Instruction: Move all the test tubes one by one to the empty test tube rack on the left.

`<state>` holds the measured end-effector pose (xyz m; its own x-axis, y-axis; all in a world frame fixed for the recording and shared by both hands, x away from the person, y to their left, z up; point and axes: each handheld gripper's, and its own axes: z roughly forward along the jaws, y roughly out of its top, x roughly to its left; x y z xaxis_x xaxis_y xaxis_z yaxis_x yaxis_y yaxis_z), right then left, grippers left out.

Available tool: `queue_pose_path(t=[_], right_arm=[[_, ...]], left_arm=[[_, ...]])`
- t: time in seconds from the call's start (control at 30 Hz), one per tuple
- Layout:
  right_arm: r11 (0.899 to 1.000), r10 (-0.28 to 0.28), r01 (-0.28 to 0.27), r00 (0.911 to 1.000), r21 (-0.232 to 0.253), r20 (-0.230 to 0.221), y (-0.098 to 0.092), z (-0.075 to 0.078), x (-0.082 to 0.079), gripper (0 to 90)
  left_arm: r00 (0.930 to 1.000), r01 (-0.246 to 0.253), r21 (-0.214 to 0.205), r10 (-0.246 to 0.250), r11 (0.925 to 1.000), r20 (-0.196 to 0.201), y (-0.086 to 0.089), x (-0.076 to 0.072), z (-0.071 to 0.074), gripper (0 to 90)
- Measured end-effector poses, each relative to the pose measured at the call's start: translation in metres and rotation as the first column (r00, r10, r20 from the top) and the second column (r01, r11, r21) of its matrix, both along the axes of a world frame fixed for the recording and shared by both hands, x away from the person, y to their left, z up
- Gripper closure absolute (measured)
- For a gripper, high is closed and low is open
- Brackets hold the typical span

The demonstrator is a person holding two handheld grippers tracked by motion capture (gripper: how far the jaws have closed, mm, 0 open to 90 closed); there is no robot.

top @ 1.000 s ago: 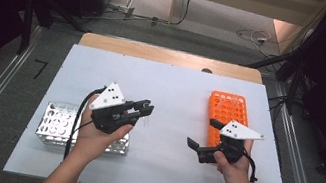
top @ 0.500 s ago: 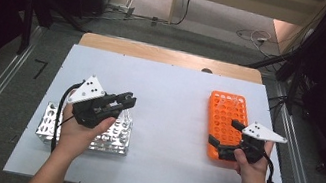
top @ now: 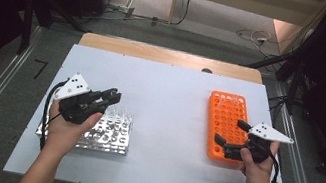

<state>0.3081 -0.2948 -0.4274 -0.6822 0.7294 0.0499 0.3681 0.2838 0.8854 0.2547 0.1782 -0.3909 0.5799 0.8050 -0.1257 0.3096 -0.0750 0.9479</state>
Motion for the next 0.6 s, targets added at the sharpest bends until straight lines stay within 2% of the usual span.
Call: queue_pose_path(t=[0.33, 0.6], right_arm=[[1.000, -0.002, 0.002, 1.0000, 0.005, 0.002, -0.001, 0.000, 0.000, 0.0], [1.000, -0.006, 0.006, 1.0000, 0.009, 0.000, -0.002, 0.001, 0.000, 0.0]], left_arm=[[0.9992, -0.022, 0.017, 0.023, 0.9996, -0.033, -0.003, 0.010, -0.015, 76.2], [0.9985, -0.017, 0.036, 0.019, 0.9992, -0.051, -0.007, 0.014, -0.024, 76.2]])
